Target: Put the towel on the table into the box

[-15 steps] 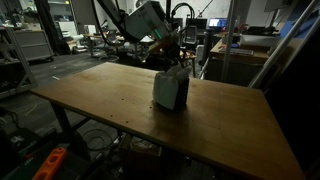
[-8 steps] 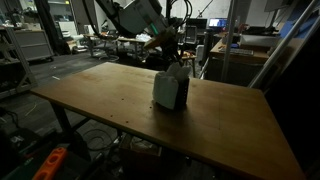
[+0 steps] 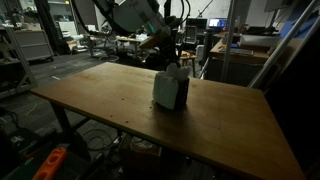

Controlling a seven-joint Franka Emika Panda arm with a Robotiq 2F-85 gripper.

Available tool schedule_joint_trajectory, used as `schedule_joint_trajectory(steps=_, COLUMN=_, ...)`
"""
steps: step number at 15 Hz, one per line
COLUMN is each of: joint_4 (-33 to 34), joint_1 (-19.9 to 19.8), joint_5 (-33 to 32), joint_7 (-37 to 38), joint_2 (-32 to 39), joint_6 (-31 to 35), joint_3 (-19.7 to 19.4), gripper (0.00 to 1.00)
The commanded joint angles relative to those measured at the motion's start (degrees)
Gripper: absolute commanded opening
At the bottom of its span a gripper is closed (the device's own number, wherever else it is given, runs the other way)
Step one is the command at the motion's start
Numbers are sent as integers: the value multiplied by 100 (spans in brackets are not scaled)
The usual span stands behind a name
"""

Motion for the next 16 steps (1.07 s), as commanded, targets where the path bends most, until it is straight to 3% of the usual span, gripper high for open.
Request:
schedule_joint_trajectory(steps=1, joint_4=-359, joint_1=-66, joint_5=104, joint_7=203, joint_2=-333, joint_6=16, joint_3=56, gripper=6)
schedule_joint_trajectory(steps=16, joint_4=-962, joint_1=-148, joint_5=301, joint_7=602, joint_2=-599, joint_6=168, joint_3=51, gripper=6)
